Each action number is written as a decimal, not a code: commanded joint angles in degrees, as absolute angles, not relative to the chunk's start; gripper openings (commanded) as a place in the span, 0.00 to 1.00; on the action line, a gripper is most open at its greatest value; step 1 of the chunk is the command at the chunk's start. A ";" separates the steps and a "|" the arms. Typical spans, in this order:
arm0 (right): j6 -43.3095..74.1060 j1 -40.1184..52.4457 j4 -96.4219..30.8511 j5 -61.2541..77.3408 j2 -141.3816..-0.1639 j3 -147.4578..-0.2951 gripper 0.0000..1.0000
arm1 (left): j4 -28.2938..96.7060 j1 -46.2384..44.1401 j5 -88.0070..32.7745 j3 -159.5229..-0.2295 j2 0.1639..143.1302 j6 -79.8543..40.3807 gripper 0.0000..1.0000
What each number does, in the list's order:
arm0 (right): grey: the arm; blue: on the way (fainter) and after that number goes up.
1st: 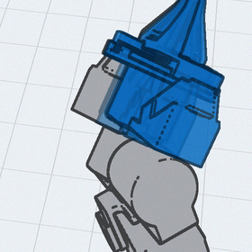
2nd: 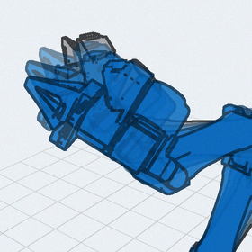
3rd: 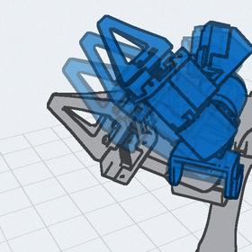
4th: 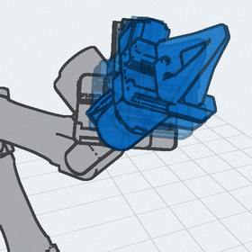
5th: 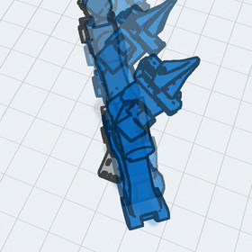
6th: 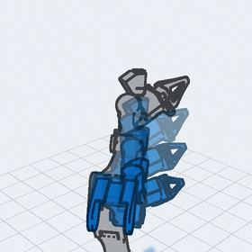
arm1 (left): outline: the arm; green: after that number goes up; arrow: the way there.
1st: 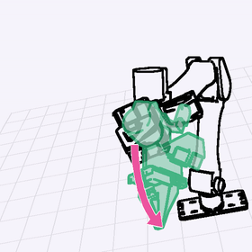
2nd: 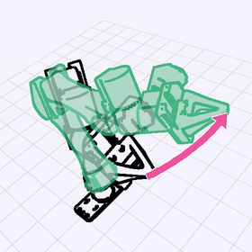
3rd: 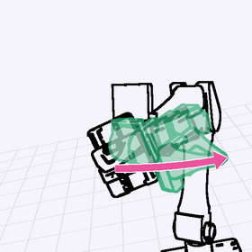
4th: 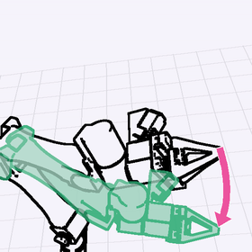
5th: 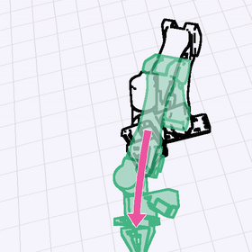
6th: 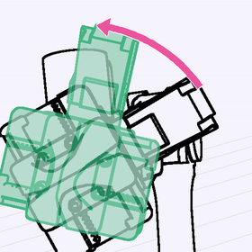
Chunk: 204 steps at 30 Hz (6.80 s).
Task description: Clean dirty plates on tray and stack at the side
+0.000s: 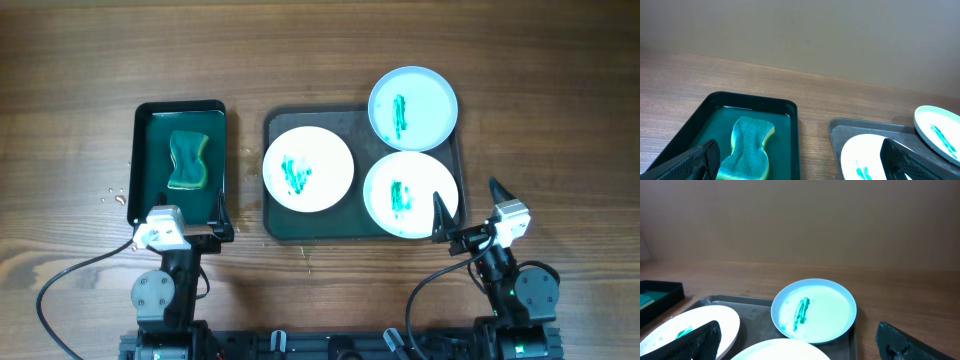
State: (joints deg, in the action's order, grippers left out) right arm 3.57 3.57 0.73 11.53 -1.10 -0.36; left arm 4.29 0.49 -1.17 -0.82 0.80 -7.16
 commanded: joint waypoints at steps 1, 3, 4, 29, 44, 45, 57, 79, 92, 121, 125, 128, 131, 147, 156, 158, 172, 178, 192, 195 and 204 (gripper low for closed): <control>3.01 3.81 0.86 11.38 -1.02 -0.30 1.00 | 4.25 0.80 -0.58 -0.34 0.34 -6.26 1.00; 3.01 3.81 0.86 11.38 -1.02 -0.30 1.00 | 4.25 0.80 -0.58 -0.34 0.34 -6.26 1.00; 3.01 3.81 0.86 11.38 -1.02 -0.30 1.00 | 4.25 0.80 -0.58 -0.34 0.34 -6.26 1.00; 4.49 3.79 -0.54 19.88 -3.18 -2.87 1.00 | -0.69 0.80 -5.61 -3.29 0.58 -6.74 1.00; -1.17 3.81 -13.26 27.07 -32.97 -30.06 1.00 | 25.15 0.80 -9.04 -31.42 19.20 -7.35 1.00; -1.45 3.81 -16.47 27.11 -35.83 -33.78 1.00 | 27.42 0.80 -9.19 -33.98 21.47 -7.38 1.00; -1.54 3.81 -52.75 27.07 -61.78 -68.62 1.00 | 55.09 0.80 -17.19 -65.28 52.40 -8.16 1.00; 13.89 19.57 -50.33 18.90 -96.51 -79.20 0.76 | 68.01 1.21 -10.68 -79.94 72.16 -14.83 0.97; 21.32 24.38 -38.20 13.43 -114.32 -79.18 0.37 | 68.90 3.25 1.41 -79.94 82.63 -17.41 0.82; 22.87 24.97 -33.01 14.13 -123.26 -79.05 0.04 | 57.47 6.22 3.53 -79.83 107.81 -0.16 0.48; 22.61 24.95 -32.82 14.11 -123.26 -79.05 0.04 | 53.34 6.68 3.31 -79.83 112.40 1.34 0.41; 22.63 24.95 -32.80 14.11 -123.26 -79.05 0.04 | 51.75 6.63 2.46 -79.83 115.13 3.07 0.37; 22.61 24.95 -32.67 14.11 -123.26 -79.05 0.04 | 51.16 6.63 2.46 -79.83 116.62 3.07 0.21; 22.63 24.95 -32.86 13.96 -123.26 -79.05 0.04 | 60.31 6.59 0.95 -87.22 107.22 0.64 0.04; 22.98 24.91 -35.55 18.06 -123.26 -79.05 0.04 | 62.78 1.50 -15.09 -88.82 102.00 -9.87 0.04; 24.27 24.91 -36.91 18.02 -123.26 -79.05 0.04 | 62.54 -1.17 -15.20 -88.75 102.37 -12.97 0.04; 25.96 24.03 -36.77 22.02 -123.20 -76.01 0.04 | 55.48 -18.09 -9.30 -87.96 111.74 -26.22 0.04; 19.29 23.53 -38.35 25.82 -123.20 -75.99 0.04 | 55.07 -18.26 -6.20 -87.96 114.19 -25.71 0.04; 16.80 21.43 -40.07 24.69 -123.15 -75.99 0.04 | 55.79 -20.25 -8.25 -87.96 118.32 -22.72 0.04; 17.74 20.58 -39.57 24.32 -123.13 -76.01 0.04 | 55.86 -22.52 -7.97 -86.76 118.34 -22.98 0.04; 18.17 19.90 -39.40 23.05 -123.13 -75.99 0.04 | 52.42 -26.61 -8.99 -79.31 121.32 -32.23 0.04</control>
